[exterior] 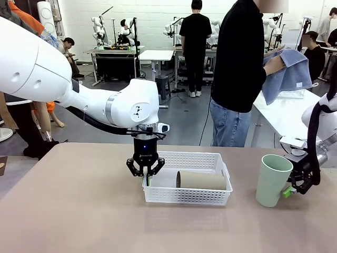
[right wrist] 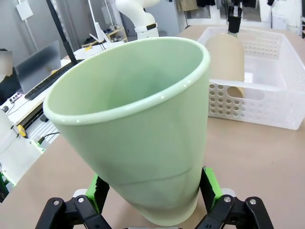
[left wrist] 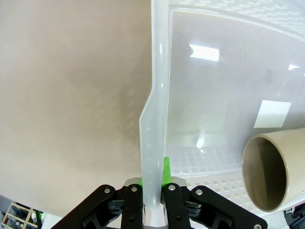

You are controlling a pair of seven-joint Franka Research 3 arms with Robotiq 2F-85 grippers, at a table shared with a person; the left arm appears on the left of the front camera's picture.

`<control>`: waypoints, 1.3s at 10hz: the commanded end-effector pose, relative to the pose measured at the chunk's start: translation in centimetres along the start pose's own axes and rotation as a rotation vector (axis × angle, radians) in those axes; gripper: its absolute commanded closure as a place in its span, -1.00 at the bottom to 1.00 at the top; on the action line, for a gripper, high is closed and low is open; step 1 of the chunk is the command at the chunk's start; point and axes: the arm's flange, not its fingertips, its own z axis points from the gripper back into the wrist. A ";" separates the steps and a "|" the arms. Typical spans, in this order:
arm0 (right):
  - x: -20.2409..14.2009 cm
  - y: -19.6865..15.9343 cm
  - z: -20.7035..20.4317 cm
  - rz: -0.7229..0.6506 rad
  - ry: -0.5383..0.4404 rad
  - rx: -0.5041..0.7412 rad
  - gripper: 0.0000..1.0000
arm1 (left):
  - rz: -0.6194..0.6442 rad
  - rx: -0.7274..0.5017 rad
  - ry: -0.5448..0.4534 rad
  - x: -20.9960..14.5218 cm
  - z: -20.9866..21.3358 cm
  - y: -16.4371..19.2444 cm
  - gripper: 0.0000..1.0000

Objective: Clean and organize the cups into the basket.
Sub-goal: Pick up the Reusable plastic cup from the right side of the table and stack it inside the Organizing basket in the center of the table.

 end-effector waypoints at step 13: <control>17.0 3.8 -0.5 -0.216 -0.103 -0.477 1.00 | -0.013 0.004 0.005 0.0 0.0 0.3 1.00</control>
